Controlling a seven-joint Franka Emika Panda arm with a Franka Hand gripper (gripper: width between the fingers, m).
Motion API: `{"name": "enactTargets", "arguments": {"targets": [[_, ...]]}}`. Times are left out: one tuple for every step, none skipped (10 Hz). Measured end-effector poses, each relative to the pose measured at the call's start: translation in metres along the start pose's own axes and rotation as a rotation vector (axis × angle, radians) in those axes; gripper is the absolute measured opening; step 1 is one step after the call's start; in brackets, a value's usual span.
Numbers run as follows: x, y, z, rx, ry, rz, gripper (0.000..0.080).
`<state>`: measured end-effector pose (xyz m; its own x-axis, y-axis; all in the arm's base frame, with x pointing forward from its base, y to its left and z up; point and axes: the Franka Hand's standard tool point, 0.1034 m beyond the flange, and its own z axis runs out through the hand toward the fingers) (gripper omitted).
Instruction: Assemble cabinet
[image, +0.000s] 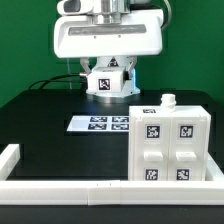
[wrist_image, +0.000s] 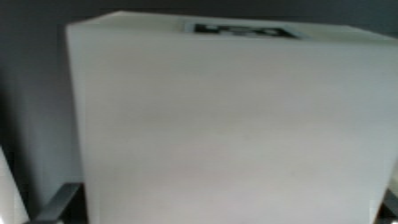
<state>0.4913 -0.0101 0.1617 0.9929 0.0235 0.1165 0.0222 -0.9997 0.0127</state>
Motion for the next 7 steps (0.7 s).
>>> {"name": "enactTargets", "arguments": {"targets": [[0.014, -0.013, -0.007, 0.005, 0.001, -0.034, 0.0563], [0.029, -0.022, -0.007, 0.013, 0.004, -0.059, 0.0563], [0.040, -0.032, -0.002, 0.024, 0.006, -0.064, 0.0563], [0.048, -0.039, 0.001, 0.031, 0.009, -0.074, 0.0563], [0.045, -0.036, 0.001, 0.029, 0.006, -0.072, 0.0563], [0.045, -0.036, 0.002, 0.029, 0.005, -0.072, 0.0563], [0.045, -0.037, 0.002, 0.029, 0.004, -0.073, 0.0563]]}}
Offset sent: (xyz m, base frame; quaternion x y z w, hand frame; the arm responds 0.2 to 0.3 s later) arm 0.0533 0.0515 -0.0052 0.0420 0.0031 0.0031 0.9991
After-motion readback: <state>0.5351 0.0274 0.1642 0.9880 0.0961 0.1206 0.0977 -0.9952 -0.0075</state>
